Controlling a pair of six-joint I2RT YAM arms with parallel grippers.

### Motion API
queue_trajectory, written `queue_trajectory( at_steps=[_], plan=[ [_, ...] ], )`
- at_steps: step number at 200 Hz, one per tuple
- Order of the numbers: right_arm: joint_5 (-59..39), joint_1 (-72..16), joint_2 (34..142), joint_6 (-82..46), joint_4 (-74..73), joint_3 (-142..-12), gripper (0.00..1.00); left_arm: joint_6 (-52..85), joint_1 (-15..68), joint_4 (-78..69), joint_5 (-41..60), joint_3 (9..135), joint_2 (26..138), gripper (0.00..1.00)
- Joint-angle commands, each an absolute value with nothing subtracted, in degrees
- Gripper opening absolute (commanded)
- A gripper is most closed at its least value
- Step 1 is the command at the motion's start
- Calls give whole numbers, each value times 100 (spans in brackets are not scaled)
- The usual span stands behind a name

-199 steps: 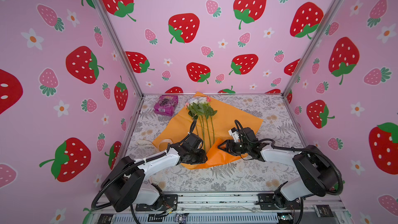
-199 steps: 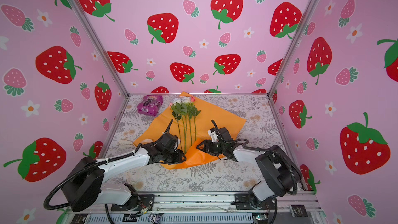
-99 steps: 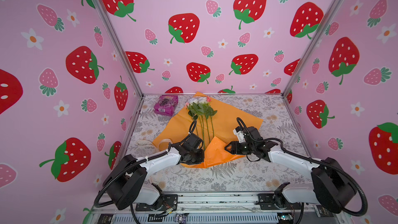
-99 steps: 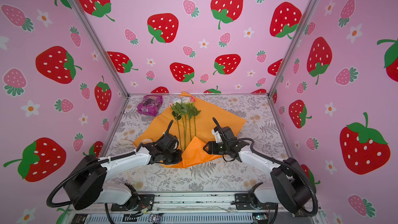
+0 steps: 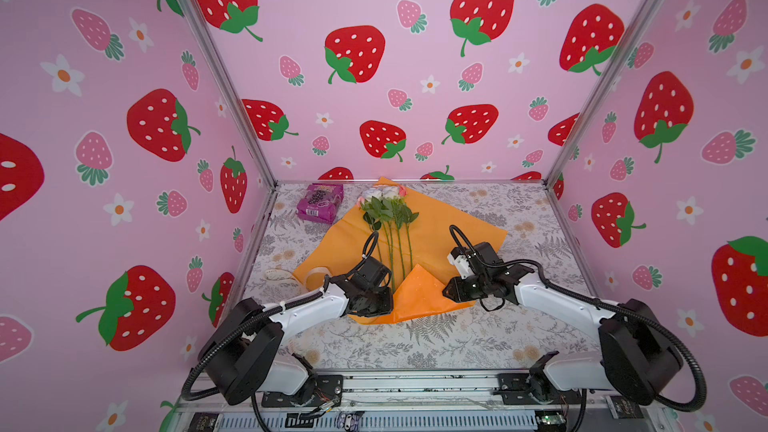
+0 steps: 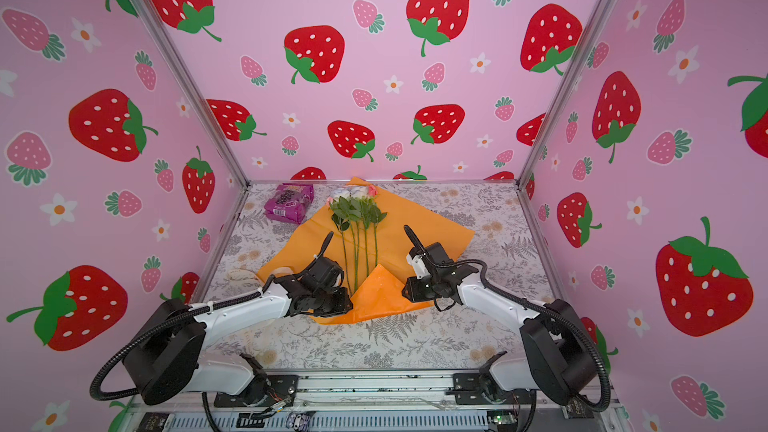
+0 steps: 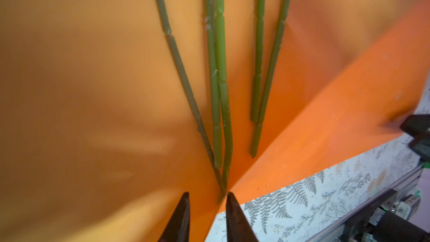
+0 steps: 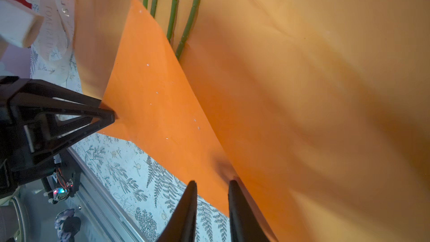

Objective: Tie the bouquet of fake flowers
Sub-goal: 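Fold the sheet corner with right gripper over the stems toward left gripper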

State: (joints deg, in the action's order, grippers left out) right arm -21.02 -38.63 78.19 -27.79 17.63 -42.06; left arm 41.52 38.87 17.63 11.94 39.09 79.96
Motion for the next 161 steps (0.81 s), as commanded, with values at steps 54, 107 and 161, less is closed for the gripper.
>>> queue_trajectory(
  at_steps=[54, 107, 161],
  plan=[
    [-2272, -3885, 7872, -2571, 2031, -4241, 30, 3745, 3867, 2273, 1741, 3694, 7567, 53],
    [-2250, -3911, 8024, -2574, 2059, -4260, 36, 3883, 3859, 2586, 1219, 3589, 7644, 38],
    [-2773, -4167, 7658, -2592, 1925, -4107, 41, 4083, 3841, 2417, 1117, 3525, 7652, 14]
  ],
)
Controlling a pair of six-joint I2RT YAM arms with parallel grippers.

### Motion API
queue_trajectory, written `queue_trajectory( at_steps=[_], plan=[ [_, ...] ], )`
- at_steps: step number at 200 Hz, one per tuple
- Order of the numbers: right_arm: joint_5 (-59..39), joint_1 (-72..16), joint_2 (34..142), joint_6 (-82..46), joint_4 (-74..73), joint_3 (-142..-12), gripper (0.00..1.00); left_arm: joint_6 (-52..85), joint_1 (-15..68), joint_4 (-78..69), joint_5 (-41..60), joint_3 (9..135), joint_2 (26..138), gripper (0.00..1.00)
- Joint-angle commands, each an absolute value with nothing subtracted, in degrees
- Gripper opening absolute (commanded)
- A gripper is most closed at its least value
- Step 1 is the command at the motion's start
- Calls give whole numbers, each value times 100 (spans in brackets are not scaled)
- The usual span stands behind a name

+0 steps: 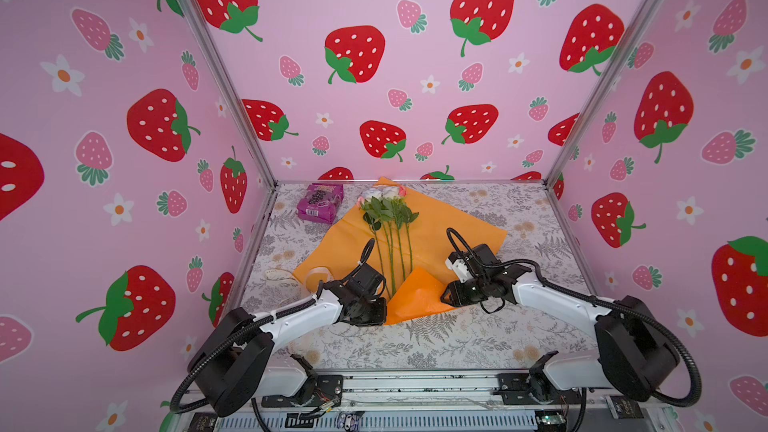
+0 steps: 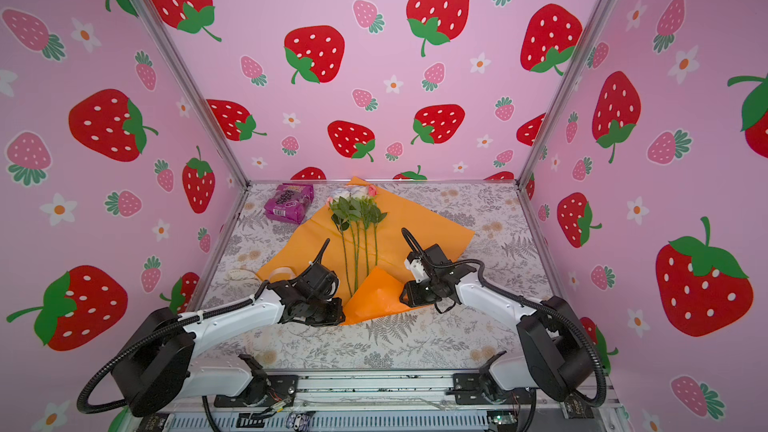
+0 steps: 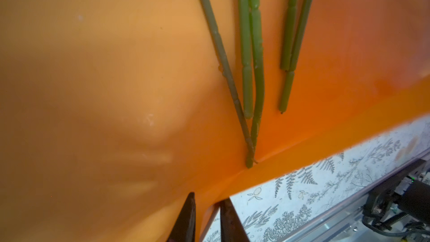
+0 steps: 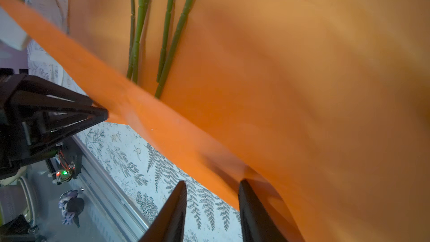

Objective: Tie the bouquet of fake flowers
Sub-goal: 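Fold the sheet corner with right gripper over the stems toward left gripper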

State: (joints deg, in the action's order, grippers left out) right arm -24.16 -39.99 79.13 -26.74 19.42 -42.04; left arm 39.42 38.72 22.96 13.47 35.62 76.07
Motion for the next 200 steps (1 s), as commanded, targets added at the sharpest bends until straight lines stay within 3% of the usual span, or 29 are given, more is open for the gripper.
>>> queue_trajectory(
  at_steps=[1, 57, 77, 92, 151, 172, 200],
  plan=[
    [-2779, -4171, 7657, -2592, 1925, -4097, 41, 4085, 3836, 2417, 1112, 3524, 7658, 14],
    [-2310, -4328, 8035, -2654, 1925, -4003, 37, 4074, 3825, 2378, 1203, 3524, 7750, 12],
    [-1571, -4331, 8149, -2696, 1925, -4027, 32, 4025, 3811, 2457, 1158, 3533, 7708, 11],
    [-1106, -4274, 8282, -2783, 1942, -4044, 28, 3975, 3811, 2516, 1108, 3533, 7681, 1],
    [-114, -4214, 8308, -2900, 2225, -4032, 27, 3946, 3770, 2658, 945, 3612, 7713, 0],
    [-311, -4220, 8009, -2836, 2201, -4145, 28, 3897, 3766, 2496, 1170, 3595, 7709, 3],
    [-1892, -4284, 7478, -2952, 1353, -3990, 26, 3842, 3765, 2371, 1353, 3603, 7702, 5]
  ],
)
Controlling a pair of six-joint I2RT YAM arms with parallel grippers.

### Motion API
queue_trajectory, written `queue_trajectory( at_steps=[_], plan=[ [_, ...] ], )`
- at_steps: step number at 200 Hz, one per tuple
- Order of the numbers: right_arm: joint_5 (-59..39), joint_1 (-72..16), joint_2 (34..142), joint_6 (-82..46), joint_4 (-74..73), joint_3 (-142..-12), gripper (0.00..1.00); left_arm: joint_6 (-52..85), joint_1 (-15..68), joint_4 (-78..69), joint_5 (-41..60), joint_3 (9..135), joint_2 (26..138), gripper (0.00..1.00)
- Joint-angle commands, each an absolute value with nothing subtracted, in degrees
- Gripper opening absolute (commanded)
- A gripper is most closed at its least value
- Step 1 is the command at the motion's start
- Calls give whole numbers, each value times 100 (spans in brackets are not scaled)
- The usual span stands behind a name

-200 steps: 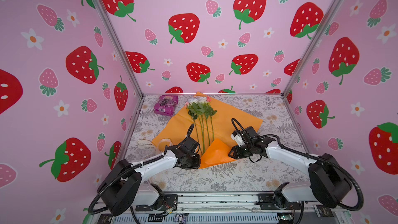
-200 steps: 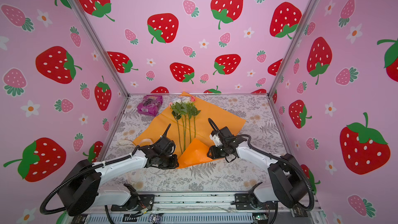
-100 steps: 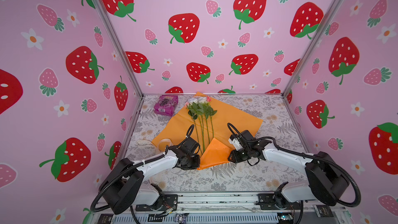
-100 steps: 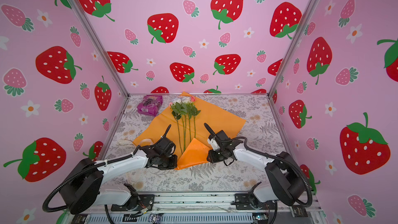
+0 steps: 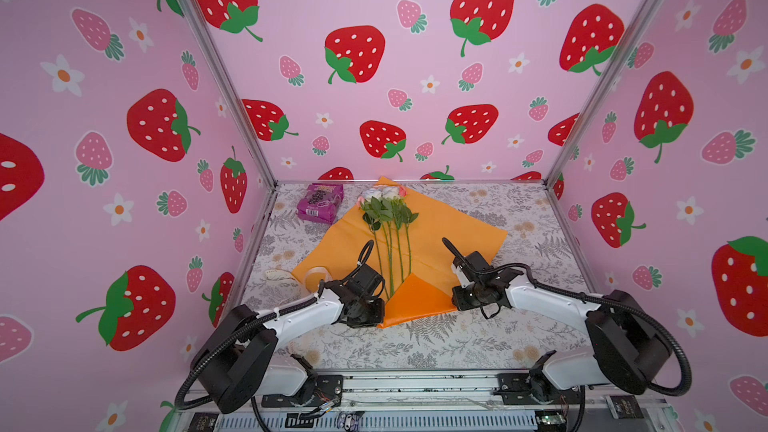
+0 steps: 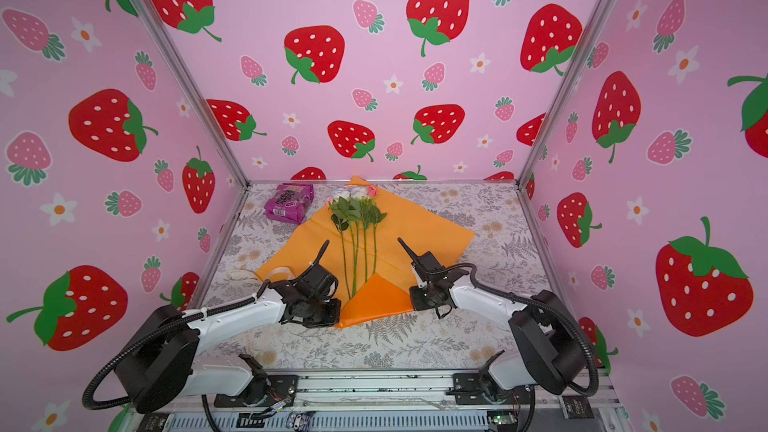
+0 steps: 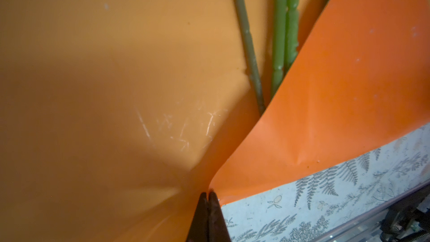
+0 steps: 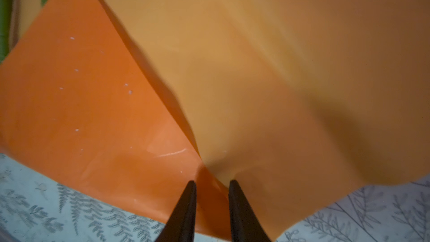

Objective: Tie the bouquet of fake flowers

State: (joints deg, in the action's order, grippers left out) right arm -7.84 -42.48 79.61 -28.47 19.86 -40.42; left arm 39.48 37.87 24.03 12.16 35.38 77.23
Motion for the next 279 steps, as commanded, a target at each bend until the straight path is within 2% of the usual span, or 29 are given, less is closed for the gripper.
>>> queue_trajectory(
  at_steps=[1, 9, 26, 62, 117, 168, 241, 262, 279],
  plan=[
    [-1952, -4291, 7466, -2966, 1318, -3977, 25, 3841, 3768, 2372, 1353, 3603, 7705, 5],
    [-2302, -4372, 7468, -3088, 1121, -3950, 22, 3834, 3762, 2381, 1354, 3612, 7715, 5],
    [-2414, -4709, 7633, -3138, 971, -4004, 17, 3834, 3762, 2382, 1354, 3612, 7739, 5],
    [-1673, -5300, 8457, -3025, 1426, -4431, 16, 3870, 3768, 2482, 1284, 3639, 7743, 5],
    [-587, -5315, 8849, -3077, 1789, -4267, 15, 3894, 3762, 2632, 1160, 3639, 7732, 5],
    [-245, -5047, 8767, -3037, 2178, -3972, 17, 3888, 3766, 2654, 1143, 3613, 7717, 5],
    [220, -4604, 8114, -3320, 2717, -3765, 20, 3902, 3762, 2646, 1136, 3568, 7642, 4],
    [518, -4344, 7898, -3189, 3217, -4071, 21, 3898, 3762, 2616, 1189, 3560, 7605, 5],
    [210, -4371, 7609, -2956, 3123, -4491, 22, 3892, 3758, 2524, 1248, 3531, 7570, 5]
  ],
)
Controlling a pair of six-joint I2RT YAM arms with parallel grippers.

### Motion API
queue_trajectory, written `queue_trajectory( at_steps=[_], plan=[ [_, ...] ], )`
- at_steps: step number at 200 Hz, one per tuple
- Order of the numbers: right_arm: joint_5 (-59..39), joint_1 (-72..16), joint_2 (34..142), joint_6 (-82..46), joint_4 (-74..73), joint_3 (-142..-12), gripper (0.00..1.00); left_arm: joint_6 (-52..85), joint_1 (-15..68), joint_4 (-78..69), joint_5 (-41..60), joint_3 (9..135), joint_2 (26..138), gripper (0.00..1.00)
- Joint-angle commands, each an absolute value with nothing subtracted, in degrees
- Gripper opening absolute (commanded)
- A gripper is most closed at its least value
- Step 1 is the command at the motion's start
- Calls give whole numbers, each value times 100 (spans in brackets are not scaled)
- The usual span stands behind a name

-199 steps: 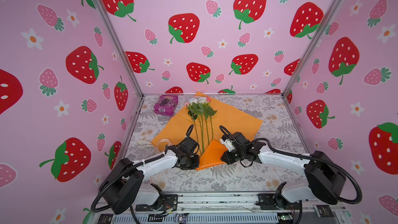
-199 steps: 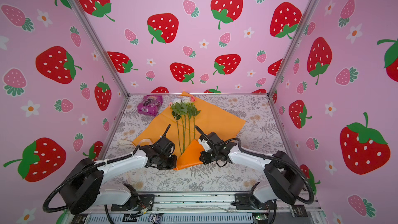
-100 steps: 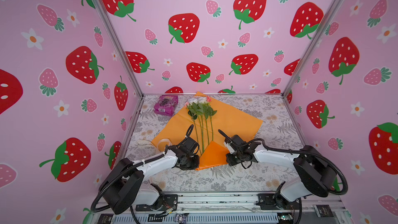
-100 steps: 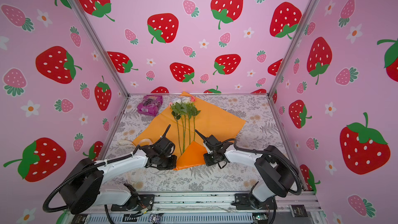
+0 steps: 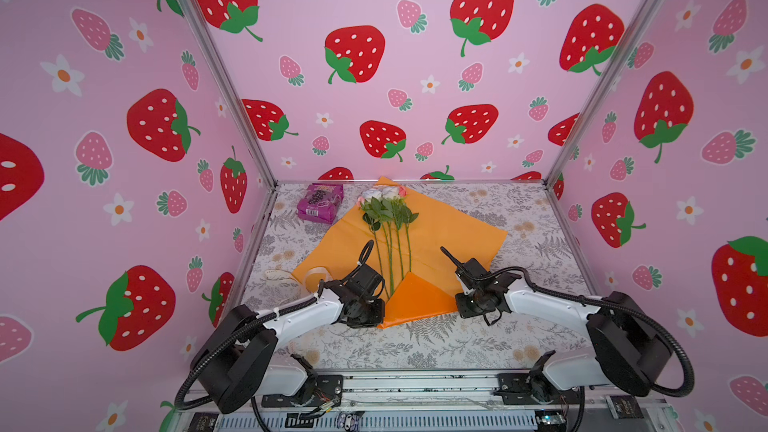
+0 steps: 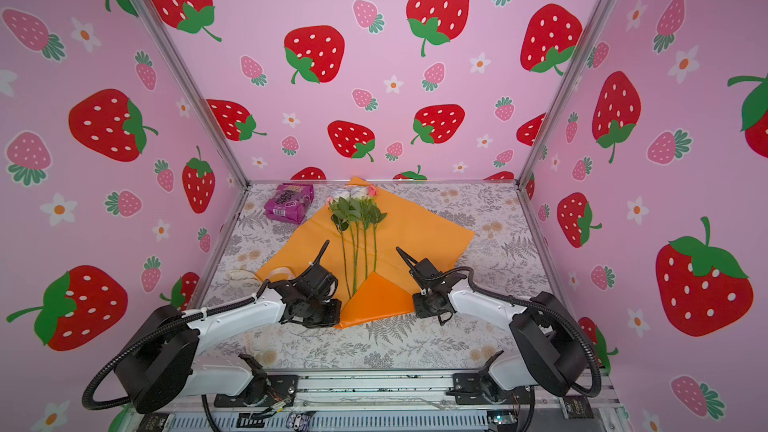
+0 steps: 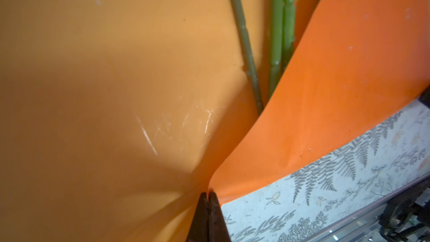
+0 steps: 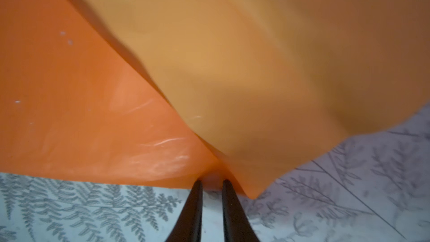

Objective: Tie the bouquet of fake flowers

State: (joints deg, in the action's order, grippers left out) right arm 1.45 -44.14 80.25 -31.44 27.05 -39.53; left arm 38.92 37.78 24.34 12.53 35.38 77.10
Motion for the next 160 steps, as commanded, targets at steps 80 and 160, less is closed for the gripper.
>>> queue_trajectory(
  at_steps=[80, 160],
  plan=[
    [-1102, -5552, 8473, -3516, 1605, -5061, 24, 3955, 3762, 2563, 1152, 3577, 7506, 5],
    [-796, -5394, 9575, -3064, 1690, -4993, 20, 4000, 3771, 3824, 174, 3981, 7211, 31]
  ],
)
